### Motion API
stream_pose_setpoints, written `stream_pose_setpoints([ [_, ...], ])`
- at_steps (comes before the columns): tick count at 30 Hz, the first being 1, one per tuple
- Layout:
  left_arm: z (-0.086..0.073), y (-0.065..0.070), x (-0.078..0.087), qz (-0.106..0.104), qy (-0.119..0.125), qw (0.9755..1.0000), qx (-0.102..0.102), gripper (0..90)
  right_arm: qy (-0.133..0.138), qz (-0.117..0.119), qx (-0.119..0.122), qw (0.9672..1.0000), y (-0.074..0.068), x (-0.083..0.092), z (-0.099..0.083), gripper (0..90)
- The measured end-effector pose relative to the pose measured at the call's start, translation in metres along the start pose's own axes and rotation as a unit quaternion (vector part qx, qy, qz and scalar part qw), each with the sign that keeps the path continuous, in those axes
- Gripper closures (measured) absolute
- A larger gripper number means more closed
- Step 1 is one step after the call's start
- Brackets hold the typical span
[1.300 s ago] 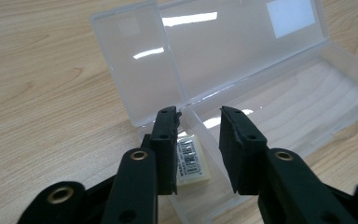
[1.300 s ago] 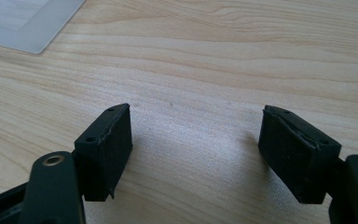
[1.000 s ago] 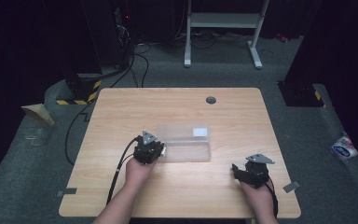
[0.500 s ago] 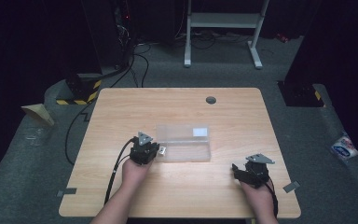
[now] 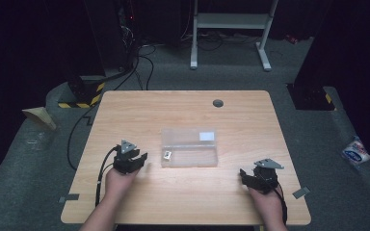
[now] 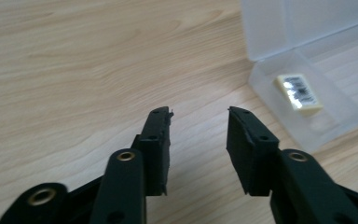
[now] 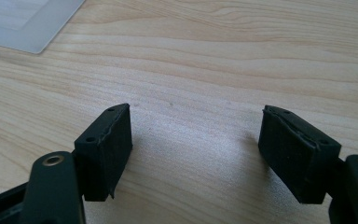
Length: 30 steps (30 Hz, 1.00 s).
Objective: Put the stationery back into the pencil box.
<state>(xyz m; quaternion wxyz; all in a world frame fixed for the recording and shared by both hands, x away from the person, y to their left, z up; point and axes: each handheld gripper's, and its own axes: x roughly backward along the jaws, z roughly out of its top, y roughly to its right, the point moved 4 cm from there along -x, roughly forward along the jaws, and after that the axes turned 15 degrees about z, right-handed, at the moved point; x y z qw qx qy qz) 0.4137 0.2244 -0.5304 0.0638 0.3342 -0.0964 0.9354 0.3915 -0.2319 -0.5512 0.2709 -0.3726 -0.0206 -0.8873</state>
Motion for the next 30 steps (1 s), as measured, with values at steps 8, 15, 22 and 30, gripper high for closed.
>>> stream_pose_setpoints([
  [8,-0.035,-0.038,0.009,0.007,-0.028,0.9995,0.007,34.4,0.000,-0.001,-0.001,1.0000,0.000,0.000,0.000,25.4],
  [15,-0.066,-0.065,0.029,0.020,-0.044,0.9988,-0.001,14.4,0.000,-0.001,-0.001,1.0000,0.000,0.000,0.000,25.4],
  [22,-0.083,-0.064,0.042,0.024,-0.021,0.9994,-0.014,7.6,0.001,-0.003,-0.004,1.0000,0.000,0.000,0.000,25.5],
  [30,-0.083,-0.064,0.042,0.025,-0.022,0.9994,-0.012,8.2,0.001,-0.005,-0.003,1.0000,0.000,0.000,0.000,25.0],
])
